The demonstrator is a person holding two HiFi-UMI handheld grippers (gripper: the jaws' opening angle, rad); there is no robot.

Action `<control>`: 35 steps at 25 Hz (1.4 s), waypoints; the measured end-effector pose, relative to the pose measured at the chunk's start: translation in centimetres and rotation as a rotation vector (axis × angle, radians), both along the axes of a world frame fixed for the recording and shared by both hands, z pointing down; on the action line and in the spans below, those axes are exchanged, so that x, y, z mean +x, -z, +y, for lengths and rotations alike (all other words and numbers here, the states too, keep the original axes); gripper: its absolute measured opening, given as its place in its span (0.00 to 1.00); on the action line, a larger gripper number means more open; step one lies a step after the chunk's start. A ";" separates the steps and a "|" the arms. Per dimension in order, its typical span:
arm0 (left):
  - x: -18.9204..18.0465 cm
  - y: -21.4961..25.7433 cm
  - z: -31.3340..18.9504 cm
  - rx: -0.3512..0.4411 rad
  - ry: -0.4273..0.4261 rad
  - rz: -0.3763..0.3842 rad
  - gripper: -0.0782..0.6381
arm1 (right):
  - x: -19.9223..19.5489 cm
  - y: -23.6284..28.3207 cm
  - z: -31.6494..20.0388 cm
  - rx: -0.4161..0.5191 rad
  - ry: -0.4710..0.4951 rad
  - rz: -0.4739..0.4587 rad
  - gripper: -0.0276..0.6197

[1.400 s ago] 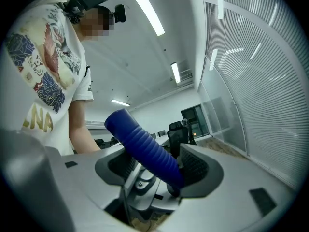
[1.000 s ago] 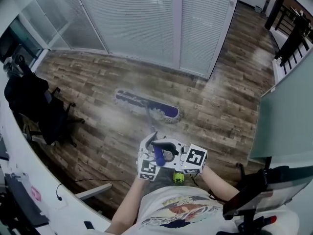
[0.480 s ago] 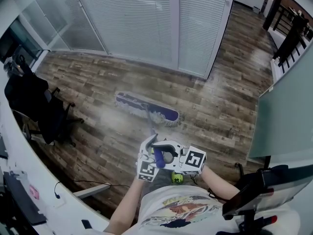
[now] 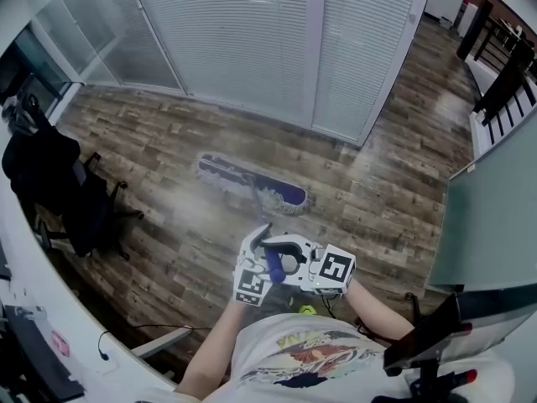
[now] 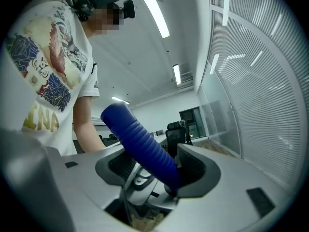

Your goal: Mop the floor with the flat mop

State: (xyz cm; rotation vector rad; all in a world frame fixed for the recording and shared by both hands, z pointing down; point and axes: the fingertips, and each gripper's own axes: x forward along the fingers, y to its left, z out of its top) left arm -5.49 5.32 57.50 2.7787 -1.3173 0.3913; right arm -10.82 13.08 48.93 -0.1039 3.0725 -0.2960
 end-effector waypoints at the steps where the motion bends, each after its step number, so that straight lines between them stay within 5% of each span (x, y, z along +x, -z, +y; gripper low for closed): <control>1: -0.8 0.2 -1.7 -0.002 -0.002 0.002 0.31 | -0.8 0.2 -1.7 -0.001 -0.005 0.000 0.44; 11: -5.7 2.1 -16.5 0.002 -0.019 0.051 0.32 | -5.9 2.0 -17.1 0.001 -0.107 -0.009 0.44; 19: -7.8 1.1 -24.8 0.001 -0.019 0.052 0.32 | -8.1 0.9 -25.2 0.005 -0.086 0.008 0.44; 35: -8.4 0.6 -56.3 -0.007 0.012 0.015 0.34 | -8.0 0.9 -56.7 -0.019 -0.070 -0.024 0.44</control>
